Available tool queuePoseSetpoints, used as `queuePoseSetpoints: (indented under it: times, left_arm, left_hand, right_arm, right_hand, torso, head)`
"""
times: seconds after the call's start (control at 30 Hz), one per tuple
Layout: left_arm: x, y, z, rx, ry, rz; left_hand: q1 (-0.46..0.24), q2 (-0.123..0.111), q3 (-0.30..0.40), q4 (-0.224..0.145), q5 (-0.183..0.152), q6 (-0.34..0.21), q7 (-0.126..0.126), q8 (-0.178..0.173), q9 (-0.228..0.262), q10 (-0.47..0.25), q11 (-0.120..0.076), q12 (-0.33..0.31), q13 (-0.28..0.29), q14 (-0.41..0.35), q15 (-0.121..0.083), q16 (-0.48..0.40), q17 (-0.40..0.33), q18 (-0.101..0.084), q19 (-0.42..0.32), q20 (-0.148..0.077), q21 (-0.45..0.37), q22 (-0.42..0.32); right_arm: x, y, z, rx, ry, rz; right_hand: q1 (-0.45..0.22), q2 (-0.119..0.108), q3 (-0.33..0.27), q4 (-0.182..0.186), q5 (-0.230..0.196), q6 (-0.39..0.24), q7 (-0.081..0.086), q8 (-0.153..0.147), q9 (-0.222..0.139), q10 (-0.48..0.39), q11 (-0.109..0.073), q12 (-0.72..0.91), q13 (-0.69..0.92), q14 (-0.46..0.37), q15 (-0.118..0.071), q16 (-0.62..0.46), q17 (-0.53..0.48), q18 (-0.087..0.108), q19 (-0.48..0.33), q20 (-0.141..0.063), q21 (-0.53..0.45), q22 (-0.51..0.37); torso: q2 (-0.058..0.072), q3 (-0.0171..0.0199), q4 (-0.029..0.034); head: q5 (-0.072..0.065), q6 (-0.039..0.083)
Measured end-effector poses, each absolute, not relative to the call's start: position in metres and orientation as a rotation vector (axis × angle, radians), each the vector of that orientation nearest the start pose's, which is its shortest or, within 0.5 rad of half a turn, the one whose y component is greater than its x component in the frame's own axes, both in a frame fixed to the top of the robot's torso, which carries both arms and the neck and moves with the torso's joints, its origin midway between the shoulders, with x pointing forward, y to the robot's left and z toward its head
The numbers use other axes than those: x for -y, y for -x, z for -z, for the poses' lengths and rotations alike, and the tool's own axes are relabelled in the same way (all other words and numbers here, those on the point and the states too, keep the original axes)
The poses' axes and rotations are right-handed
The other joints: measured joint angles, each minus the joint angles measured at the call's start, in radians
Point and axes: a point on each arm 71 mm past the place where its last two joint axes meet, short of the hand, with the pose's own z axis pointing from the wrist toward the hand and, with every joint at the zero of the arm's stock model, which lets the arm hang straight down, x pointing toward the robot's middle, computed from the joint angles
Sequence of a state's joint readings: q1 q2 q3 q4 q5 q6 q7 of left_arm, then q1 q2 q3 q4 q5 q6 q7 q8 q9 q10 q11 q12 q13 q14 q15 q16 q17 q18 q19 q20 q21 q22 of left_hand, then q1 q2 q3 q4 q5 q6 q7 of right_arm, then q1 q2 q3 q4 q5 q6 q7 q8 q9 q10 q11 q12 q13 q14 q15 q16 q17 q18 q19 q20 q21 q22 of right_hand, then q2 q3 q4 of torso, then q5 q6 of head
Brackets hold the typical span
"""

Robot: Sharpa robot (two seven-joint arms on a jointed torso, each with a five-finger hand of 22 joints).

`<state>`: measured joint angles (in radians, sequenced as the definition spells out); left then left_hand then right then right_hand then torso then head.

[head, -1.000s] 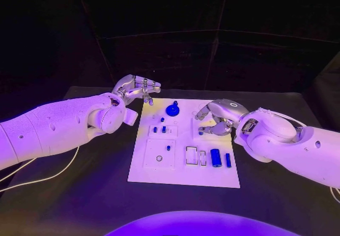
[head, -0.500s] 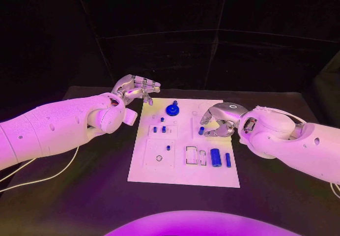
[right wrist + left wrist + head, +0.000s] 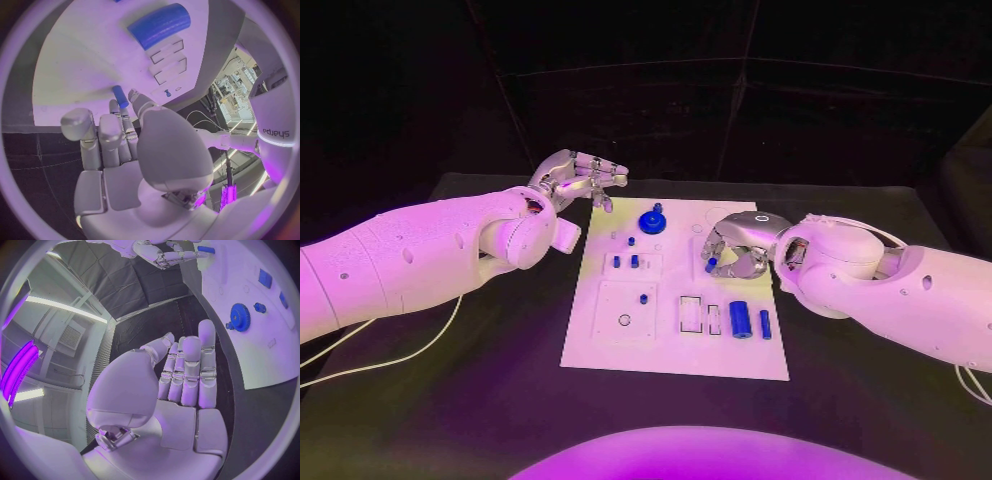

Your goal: Assemble the parts on the task board

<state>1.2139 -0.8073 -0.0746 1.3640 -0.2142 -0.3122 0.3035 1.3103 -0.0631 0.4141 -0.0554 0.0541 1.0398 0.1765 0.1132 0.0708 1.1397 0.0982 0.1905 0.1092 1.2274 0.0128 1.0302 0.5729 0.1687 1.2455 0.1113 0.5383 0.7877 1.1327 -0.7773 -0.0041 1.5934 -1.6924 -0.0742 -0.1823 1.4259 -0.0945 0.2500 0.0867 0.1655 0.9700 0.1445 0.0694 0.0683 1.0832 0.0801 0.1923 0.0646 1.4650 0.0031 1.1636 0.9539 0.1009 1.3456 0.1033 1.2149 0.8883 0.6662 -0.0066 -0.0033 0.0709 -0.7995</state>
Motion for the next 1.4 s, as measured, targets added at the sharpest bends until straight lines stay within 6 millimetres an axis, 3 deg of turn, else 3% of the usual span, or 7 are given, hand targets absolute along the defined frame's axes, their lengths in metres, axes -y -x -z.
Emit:
queuePoseSetpoints:
  times: [0.43,0.57,0.77,0.93,1.1,1.4]
  left_arm:
    - [-0.238,-0.516,0.196,-1.52,0.95,1.313]
    - [-0.238,-0.516,0.196,-1.52,0.951,1.313]
    - [-0.238,-0.516,0.196,-1.521,0.951,1.313]
    - [-0.238,-0.516,0.196,-1.521,0.951,1.313]
    - [-0.238,-0.516,0.196,-1.521,0.951,1.313]
    - [-0.239,-0.516,0.196,-1.521,0.951,1.312]
  left_hand:
    - [0.0,0.0,0.0,0.0,0.0,0.0,0.0,0.0,0.0,-0.004,0.004,0.005,0.0,0.0,0.0,0.0,-0.002,0.0,0.0,0.0,0.0,-0.001]
    - [0.0,0.0,0.0,0.0,0.0,0.0,0.0,0.0,0.0,-0.004,0.004,0.005,0.0,0.0,0.0,0.0,-0.002,0.0,0.0,0.0,0.0,-0.001]
    - [0.0,0.0,0.0,0.0,0.0,0.0,0.0,0.0,0.0,-0.004,0.004,0.005,0.0,0.0,0.0,0.0,-0.002,0.0,0.0,0.0,0.0,-0.001]
    - [0.0,0.0,0.0,0.0,0.0,0.0,0.0,0.0,0.0,-0.004,0.004,0.005,0.0,0.0,0.0,0.0,-0.002,0.0,0.0,0.0,0.0,-0.001]
    - [0.0,0.0,0.0,0.0,0.0,0.0,0.0,0.0,0.0,-0.004,0.004,0.005,0.0,0.0,0.0,0.0,-0.002,0.0,0.0,0.0,0.0,-0.001]
    - [0.0,0.0,-0.003,-0.003,0.0,0.0,0.0,0.0,0.0,-0.004,0.004,0.005,0.001,0.0,0.0,0.0,-0.003,0.0,0.0,0.0,0.0,-0.002]
  right_arm:
    - [0.144,-0.461,0.213,-1.838,0.482,-0.556]
    - [0.141,-0.461,0.213,-1.837,0.486,-0.558]
    - [0.139,-0.46,0.212,-1.822,0.482,-0.564]
    - [0.139,-0.459,0.209,-1.79,0.464,-0.57]
    - [0.144,-0.457,0.205,-1.746,0.437,-0.576]
    - [0.144,-0.444,0.193,-1.696,0.398,-0.625]
  right_hand:
    - [0.01,0.01,0.042,-0.001,0.0,0.037,-0.002,0.005,0.003,0.034,-0.001,-0.013,-0.001,0.002,-0.002,0.007,0.004,0.0,0.004,-0.004,0.0,0.006]
    - [0.02,0.02,0.075,-0.006,-0.034,0.049,0.0,0.005,0.003,0.05,-0.003,-0.021,-0.001,0.004,-0.003,0.01,0.005,0.0,0.004,-0.004,0.0,0.007]
    - [0.023,0.023,0.104,-0.004,-0.051,0.084,-0.004,0.02,0.005,0.087,-0.008,-0.022,0.0,0.002,-0.009,0.019,0.013,0.0,0.008,-0.008,0.006,0.015]
    - [0.024,0.027,0.127,-0.008,-0.058,0.119,-0.01,0.032,0.009,0.119,-0.019,-0.022,0.005,0.001,-0.02,0.027,0.023,0.0,0.016,-0.016,0.014,0.028]
    - [0.035,0.04,0.153,-0.022,-0.076,0.128,-0.011,0.035,0.011,0.13,-0.019,-0.024,0.006,0.0,-0.021,0.033,0.026,0.0,0.02,-0.02,0.014,0.031]
    - [0.036,0.041,0.175,-0.035,-0.082,0.128,-0.011,0.035,0.011,0.134,-0.016,-0.036,0.005,0.0,-0.021,0.038,0.028,0.0,0.02,-0.02,0.018,0.032]
  torso:
    - [0.0,0.0006,-0.0011]
    - [0.0,0.0007,-0.0011]
    - [0.0,0.0007,-0.0011]
    - [0.0,0.0006,-0.0018]
    - [-0.001,0.0006,-0.002]
    - [-0.002,-0.0003,-0.002]
  head:
    - [0.001,-0.004]
    - [0.001,-0.005]
    - [0.001,-0.006]
    - [0.001,-0.006]
    - [0.0,-0.007]
    - [0.001,-0.005]
